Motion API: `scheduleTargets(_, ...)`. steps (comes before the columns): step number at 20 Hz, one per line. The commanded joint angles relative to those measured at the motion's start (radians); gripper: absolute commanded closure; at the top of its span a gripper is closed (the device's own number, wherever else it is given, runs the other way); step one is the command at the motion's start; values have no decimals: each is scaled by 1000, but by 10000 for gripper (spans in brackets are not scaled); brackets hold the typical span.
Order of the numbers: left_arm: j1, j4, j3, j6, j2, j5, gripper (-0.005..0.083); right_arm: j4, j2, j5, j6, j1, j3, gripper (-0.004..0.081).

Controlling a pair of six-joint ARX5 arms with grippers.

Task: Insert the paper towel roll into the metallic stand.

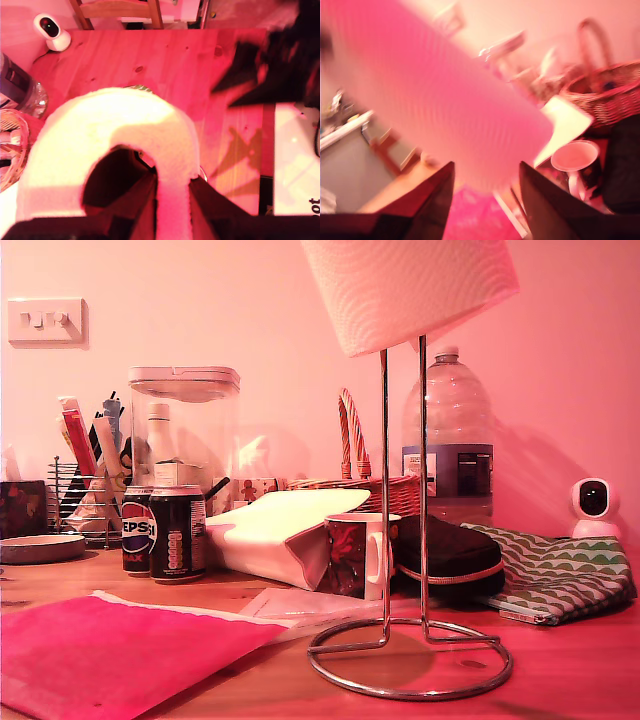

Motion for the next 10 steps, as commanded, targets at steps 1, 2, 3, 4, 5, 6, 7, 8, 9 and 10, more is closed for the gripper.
scheduleTargets(1,2,-56,-74,1,89,-10,767,-17,27,-6,76,-10,16,381)
scheduleTargets(2,2,-56,-75,1,89,-10,787,-22,38,-14,115,-13,33,382)
scheduleTargets(3,2,-56,-75,2,89,-9,790,-28,50,-19,118,-16,51,383)
scheduleTargets(4,2,-56,-75,2,91,-9,790,-35,64,-23,132,-17,66,384)
scheduleTargets(5,2,-56,-75,1,93,-8,790,-36,78,-26,130,-17,75,384)
scheduleTargets(6,2,-56,-75,2,98,-9,790,-39,91,-26,130,-17,79,384)
scheduleTargets(7,2,-56,-75,1,105,-7,795,-49,101,-26,129,-17,82,384)
scheduleTargets(8,2,-56,-75,-2,109,0,795,-59,110,-26,121,-17,83,384)
scheduleTargets(9,3,-56,-75,-13,110,15,795,-78,114,-24,114,-17,83,384)
scheduleTargets(10,3,-56,-75,-15,110,29,795,-103,117,-15,114,-17,83,384)
